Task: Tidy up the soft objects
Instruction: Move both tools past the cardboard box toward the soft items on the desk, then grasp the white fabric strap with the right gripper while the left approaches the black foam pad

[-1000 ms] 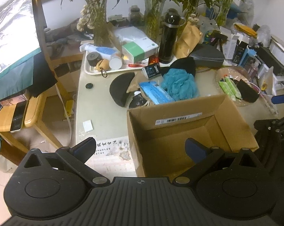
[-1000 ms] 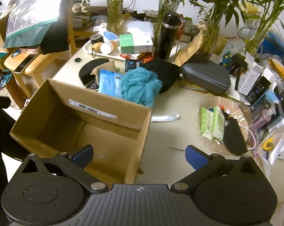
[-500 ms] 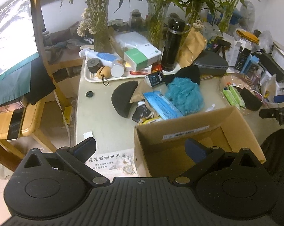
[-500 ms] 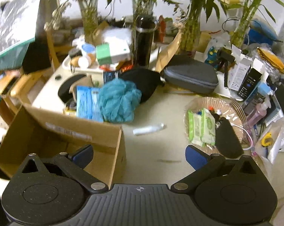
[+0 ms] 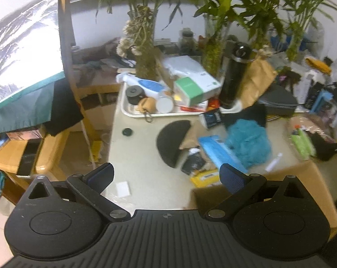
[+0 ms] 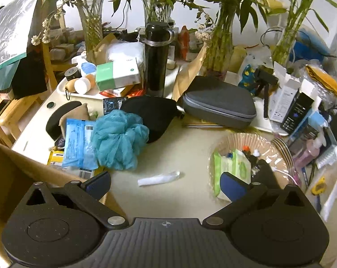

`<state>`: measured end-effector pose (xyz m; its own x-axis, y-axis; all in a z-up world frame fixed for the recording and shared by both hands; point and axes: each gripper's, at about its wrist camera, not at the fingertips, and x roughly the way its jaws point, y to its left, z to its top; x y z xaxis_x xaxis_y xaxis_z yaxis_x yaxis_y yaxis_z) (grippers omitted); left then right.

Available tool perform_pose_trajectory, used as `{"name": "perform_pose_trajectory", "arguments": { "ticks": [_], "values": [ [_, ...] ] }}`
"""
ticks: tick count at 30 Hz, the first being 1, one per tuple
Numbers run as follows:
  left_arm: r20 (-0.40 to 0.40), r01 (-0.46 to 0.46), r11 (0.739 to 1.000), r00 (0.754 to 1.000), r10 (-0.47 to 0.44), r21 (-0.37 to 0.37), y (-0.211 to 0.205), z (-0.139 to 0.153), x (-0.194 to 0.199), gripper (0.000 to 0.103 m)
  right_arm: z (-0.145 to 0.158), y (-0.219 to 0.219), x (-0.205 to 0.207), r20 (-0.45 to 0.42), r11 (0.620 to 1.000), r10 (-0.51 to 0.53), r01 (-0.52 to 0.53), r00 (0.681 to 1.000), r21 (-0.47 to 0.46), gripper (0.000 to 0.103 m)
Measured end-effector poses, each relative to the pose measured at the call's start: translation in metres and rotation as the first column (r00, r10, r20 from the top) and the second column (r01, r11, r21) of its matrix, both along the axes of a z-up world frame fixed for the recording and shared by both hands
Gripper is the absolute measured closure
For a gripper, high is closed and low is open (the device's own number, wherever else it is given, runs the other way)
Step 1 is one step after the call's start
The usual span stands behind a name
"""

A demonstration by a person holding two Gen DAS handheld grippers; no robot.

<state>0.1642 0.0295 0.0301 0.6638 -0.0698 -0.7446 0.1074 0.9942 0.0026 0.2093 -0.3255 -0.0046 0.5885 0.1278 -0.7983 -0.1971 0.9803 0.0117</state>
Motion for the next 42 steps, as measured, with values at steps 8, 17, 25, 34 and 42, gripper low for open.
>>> {"name": "perform_pose_trajectory", "arguments": {
  "ticks": [8,17,25,34,42],
  "values": [
    [0.02,0.022,0.999,1.0,-0.023,0.027,0.01,-0.014,0.022,0.0,-0.037,-0.018,0.039,-0.085,0.991,-0.032,0.042,0.996,0.126,0.0],
    [0.038,0.01,1.0,0.999,-0.009,-0.025,0.023,-0.037,0.045,0.0,-0.101,-0.016,0.072,-0.209,0.967,-0.087,0.133,0.974,0.217,0.008],
    [0.03,0.02,0.991,0.999,-0.016,-0.132,0.037,-0.057,0.061,0.0,-0.15,-0.007,0.097,-0.308,0.953,-0.11,0.188,0.945,0.237,0.023],
    [-0.006,-0.041,0.983,0.999,0.04,-0.179,0.05,-0.066,0.067,0.0,-0.177,0.004,0.113,-0.325,0.958,-0.143,0.213,0.935,0.19,0.046],
    [-0.013,0.001,0.99,1.0,-0.002,-0.139,0.041,-0.072,0.074,0.0,-0.174,0.01,0.106,-0.279,0.982,-0.124,0.158,0.952,0.102,0.09]
  ]
}}
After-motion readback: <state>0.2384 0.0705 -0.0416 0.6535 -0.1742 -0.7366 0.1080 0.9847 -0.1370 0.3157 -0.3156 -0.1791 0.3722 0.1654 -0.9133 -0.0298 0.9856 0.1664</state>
